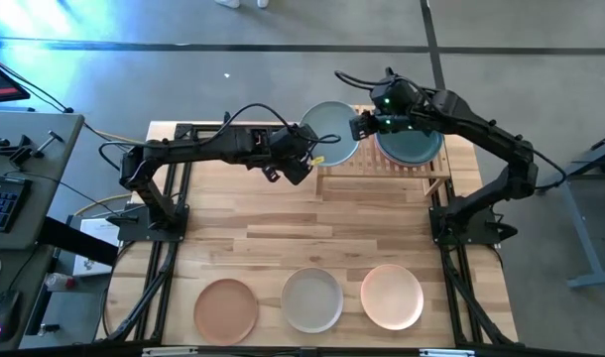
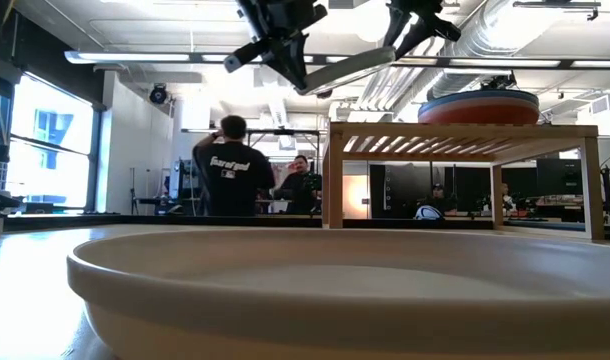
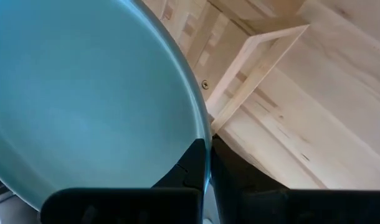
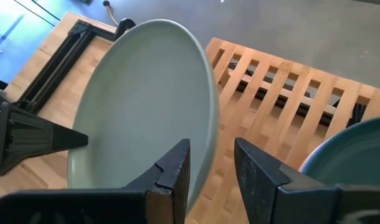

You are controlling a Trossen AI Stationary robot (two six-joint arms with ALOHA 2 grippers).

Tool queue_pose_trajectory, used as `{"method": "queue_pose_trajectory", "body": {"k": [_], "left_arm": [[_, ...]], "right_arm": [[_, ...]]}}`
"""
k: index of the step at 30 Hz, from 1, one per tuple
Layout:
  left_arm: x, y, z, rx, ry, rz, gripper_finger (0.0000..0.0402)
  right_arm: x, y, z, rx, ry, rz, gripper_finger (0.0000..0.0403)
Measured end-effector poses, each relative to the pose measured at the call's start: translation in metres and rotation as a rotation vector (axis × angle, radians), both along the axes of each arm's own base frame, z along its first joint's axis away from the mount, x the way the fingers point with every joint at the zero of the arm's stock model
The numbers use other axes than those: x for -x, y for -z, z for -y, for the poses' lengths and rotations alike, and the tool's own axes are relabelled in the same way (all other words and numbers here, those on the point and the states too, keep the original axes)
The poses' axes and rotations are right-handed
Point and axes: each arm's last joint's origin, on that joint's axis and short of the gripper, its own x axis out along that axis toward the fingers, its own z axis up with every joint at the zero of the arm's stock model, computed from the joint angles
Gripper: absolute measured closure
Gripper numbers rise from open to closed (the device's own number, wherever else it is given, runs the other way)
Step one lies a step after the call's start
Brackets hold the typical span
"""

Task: Place and stack plates onto a shelf
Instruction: Put the light blue on the shelf

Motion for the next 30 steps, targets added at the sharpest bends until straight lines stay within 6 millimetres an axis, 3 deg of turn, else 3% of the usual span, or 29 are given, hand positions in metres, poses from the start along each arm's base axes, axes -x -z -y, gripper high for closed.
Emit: {"method": "queue_pose_trajectory", "body": {"k": [8, 16, 30], "left_arm": [[-0.0031, -0.0027, -0.0005, -0.015, 0.010, 0.036, 0.0399], [-0.0036, -0.0029, -0.0005, -0.012, 0.015, 0.041, 0.0398], [-0.0049, -0.0041, -0.0006, -0.010, 0.012, 0.063, 0.0398]], "right_arm": [[-0.0003, 0.0001, -0.0005, -0.013, -0.014, 0.006, 0.0306], [0.0001, 0.0002, 0.0000, -0.004, -0.011, -0.002, 0.0394], [0.0034, 0.0028, -0.0010, -0.042, 0.046, -0.018, 0.0402]]}}
